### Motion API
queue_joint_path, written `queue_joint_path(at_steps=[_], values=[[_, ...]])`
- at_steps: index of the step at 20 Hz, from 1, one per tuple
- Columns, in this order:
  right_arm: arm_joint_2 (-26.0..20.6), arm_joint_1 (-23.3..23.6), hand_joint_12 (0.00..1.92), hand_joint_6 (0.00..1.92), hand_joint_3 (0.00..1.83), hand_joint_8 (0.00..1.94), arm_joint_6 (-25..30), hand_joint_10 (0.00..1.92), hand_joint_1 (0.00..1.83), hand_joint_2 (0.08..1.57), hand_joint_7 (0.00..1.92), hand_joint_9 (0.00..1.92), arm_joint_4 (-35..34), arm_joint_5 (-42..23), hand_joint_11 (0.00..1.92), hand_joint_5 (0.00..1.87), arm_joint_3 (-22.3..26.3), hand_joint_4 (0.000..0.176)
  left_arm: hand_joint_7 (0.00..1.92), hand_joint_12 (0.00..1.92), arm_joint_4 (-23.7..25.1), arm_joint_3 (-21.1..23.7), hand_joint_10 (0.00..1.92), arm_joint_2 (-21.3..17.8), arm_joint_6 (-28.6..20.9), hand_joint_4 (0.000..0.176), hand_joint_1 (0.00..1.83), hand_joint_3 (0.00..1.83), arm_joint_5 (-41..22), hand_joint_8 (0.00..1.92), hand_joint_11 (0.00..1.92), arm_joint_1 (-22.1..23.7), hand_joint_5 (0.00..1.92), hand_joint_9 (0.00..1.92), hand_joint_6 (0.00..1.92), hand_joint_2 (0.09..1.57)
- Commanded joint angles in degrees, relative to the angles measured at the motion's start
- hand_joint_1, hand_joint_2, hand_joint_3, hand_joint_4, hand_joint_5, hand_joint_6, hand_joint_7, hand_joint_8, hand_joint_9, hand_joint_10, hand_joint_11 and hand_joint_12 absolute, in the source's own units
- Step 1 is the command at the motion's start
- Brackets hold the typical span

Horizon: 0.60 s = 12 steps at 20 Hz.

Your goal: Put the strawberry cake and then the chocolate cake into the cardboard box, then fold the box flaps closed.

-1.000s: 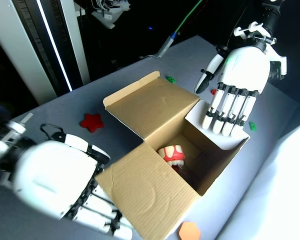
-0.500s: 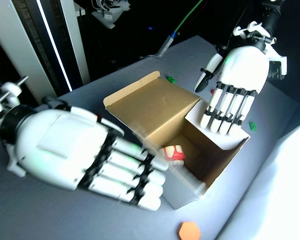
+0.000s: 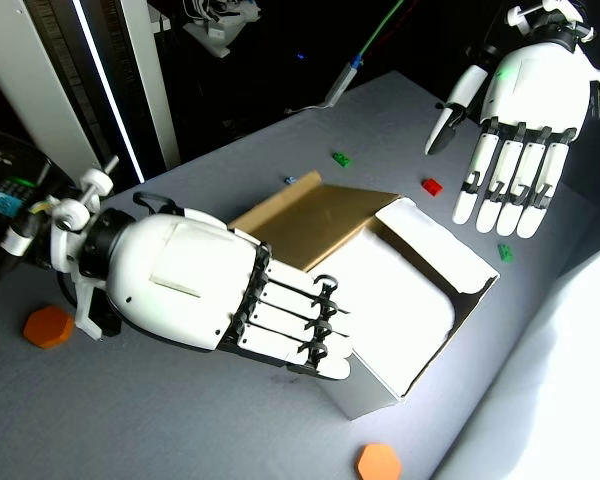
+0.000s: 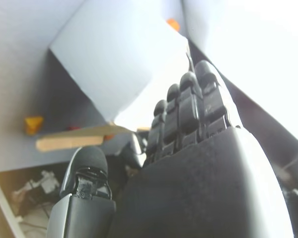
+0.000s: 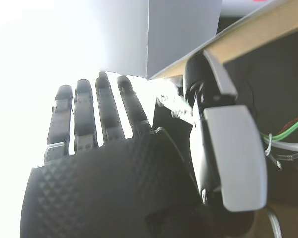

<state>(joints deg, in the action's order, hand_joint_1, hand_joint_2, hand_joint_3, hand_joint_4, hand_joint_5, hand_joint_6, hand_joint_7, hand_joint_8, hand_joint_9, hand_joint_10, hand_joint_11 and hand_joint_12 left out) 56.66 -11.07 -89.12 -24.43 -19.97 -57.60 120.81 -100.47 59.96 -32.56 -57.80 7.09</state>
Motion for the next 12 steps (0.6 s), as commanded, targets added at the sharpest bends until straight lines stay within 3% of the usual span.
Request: queue_joint_path(at_steps=[1,4,8,12], values=[[-0.4,-0.1,0.00,0.00,0.00,0.01,-0.2,0.01,0.13,1.28,0.07,0.03,0.5,-4.1,0.00,0.00,-0.1,0.000,0.11,0.39,-3.8,0.3,0.00,-1.1,-0.1,0.028,0.00,0.00,0.8,0.00,0.00,0.0,0.06,0.11,0.00,1.35],[-0.3,-0.6,0.01,0.01,0.00,0.01,0.3,0.02,0.09,1.28,0.08,0.06,0.4,-4.3,0.01,0.02,-0.1,0.000,0.10,0.34,-3.8,2.0,0.00,-3.5,-0.2,0.021,0.00,0.00,0.4,0.00,0.00,-2.7,0.06,0.10,0.00,1.35],[-3.0,2.3,0.02,0.00,0.00,0.00,2.0,0.02,0.12,1.28,0.09,0.06,-1.2,-4.7,0.00,0.01,0.2,0.000,0.11,0.40,-5.5,4.5,0.00,-6.1,0.1,0.025,0.00,0.00,-0.3,0.00,0.00,-8.0,0.06,0.12,0.00,1.34],[-7.1,5.1,0.11,0.00,0.00,0.00,3.0,0.02,0.09,1.28,0.12,0.09,-5.2,-3.2,0.00,0.03,0.5,0.000,0.10,0.41,-10.0,8.8,0.00,-8.1,5.0,0.026,0.00,0.00,-0.6,0.00,0.00,-12.7,0.07,0.11,0.00,1.35]])
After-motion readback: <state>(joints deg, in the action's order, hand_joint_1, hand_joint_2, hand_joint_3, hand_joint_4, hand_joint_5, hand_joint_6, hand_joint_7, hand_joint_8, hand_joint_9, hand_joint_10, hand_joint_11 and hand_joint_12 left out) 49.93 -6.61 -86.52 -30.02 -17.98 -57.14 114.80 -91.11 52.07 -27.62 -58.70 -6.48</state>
